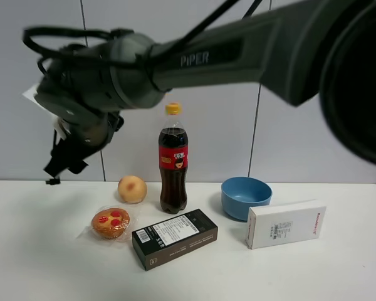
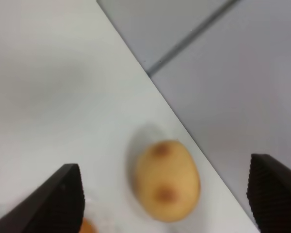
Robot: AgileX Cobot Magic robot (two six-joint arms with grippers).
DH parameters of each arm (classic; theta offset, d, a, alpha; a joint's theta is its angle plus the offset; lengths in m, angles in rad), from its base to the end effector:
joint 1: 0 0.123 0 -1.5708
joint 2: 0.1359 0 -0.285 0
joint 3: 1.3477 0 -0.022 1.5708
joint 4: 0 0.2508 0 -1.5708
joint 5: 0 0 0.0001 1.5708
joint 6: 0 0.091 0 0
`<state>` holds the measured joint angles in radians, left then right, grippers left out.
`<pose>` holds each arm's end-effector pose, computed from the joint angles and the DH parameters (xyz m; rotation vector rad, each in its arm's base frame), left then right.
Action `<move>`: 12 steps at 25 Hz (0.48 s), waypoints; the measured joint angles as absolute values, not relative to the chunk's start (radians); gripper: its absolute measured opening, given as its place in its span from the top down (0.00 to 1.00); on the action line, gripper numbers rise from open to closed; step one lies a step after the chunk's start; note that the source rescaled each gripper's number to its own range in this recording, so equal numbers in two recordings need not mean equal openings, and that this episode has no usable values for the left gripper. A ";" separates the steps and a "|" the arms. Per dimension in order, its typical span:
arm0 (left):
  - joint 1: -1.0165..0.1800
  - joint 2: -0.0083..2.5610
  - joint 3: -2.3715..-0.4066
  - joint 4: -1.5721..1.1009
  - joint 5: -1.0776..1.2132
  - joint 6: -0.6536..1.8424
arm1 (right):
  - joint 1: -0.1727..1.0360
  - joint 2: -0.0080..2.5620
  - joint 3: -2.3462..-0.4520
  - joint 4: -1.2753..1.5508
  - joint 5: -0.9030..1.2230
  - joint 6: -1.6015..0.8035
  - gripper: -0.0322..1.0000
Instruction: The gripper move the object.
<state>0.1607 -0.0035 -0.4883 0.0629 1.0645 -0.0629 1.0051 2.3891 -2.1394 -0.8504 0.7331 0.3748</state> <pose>-0.0050 0.0043 0.2738 -0.2323 2.0443 0.1361 0.3301 0.4345 0.2183 -1.1171 1.8580 -0.2142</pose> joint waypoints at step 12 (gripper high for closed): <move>0.161 -0.003 -0.488 0.063 1.065 -0.063 | 1.162 1.954 -2.139 -0.636 1.141 0.220 0.16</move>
<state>0.1607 -0.0035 -0.4883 0.0629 1.0645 -0.0629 1.1618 1.9538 -2.1394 -0.6364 1.1411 0.2199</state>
